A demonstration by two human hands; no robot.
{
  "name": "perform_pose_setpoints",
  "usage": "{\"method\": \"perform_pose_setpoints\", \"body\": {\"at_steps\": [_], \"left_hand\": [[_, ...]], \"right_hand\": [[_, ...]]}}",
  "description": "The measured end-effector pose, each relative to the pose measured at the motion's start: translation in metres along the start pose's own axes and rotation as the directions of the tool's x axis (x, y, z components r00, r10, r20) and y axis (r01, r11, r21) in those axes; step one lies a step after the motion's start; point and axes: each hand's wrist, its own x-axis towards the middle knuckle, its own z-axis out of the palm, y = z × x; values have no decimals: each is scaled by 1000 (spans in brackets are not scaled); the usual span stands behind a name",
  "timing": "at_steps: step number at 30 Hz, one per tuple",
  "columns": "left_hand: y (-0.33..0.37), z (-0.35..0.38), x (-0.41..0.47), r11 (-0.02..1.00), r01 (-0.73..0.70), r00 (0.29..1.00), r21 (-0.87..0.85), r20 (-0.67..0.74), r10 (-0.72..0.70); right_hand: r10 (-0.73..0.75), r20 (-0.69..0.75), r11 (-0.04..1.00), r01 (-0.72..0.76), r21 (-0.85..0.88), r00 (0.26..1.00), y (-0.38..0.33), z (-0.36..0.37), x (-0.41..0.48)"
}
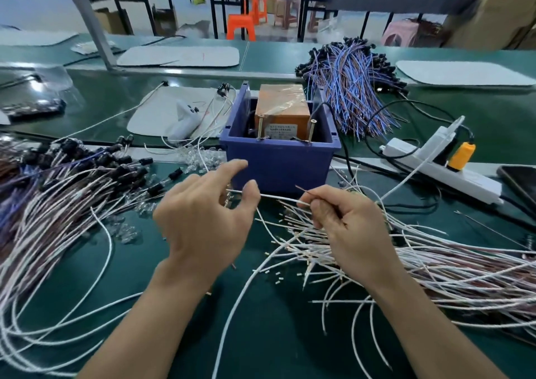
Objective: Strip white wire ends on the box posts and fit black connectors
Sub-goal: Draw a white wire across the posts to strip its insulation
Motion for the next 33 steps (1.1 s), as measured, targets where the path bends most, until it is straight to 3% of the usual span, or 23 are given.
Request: {"method": "perform_pose_setpoints", "body": {"at_steps": [2, 3, 6, 8, 10, 13, 16, 21, 25, 29, 33], "left_hand": [[-9, 3, 0, 997, 79, 991, -4, 107, -78], [-11, 3, 1, 983, 184, 967, -14, 179, -179], [-18, 3, 5, 831, 536, 795, -149, 419, -438], [-19, 1, 12, 584, 701, 701, -410, 549, -455], [-17, -3, 18, 336, 759, 650, -557, 636, -416], [-13, -6, 23, 45, 797, 567, -602, 722, -397], [-13, -5, 24, -137, 816, 480, -561, 791, -380], [-13, -5, 23, -109, 865, 408, -490, 812, -418], [-9, -6, 20, -160, 838, 449, -523, 825, -342], [3, -6, 13, -38, 872, 462, -488, 846, -266], [10, -5, 9, 22, 867, 487, -498, 836, -252]], "right_hand": [[8, -6, 1000, -8, -3, 1000, 1, -1, 0], [13, -13, 1000, -13, 1, 1000, 1, -2, 0], [27, -38, 1000, -27, 13, 999, 0, -5, 0], [18, -53, 1000, -19, -3, 998, -4, -6, -1], [-4, -70, 1000, 2, -27, 998, -7, -6, -3], [-9, -78, 999, 5, -51, 997, -9, -6, -5], [0, -72, 996, -7, -94, 997, -8, -6, -6], [5, -114, 973, -31, -230, 994, -9, -5, -6], [-3, -109, 974, -21, -224, 994, -12, -4, -6], [-3, -116, 979, -21, -203, 993, -13, -2, -8], [-10, -122, 967, -21, -253, 992, -17, 1, -9]]}}
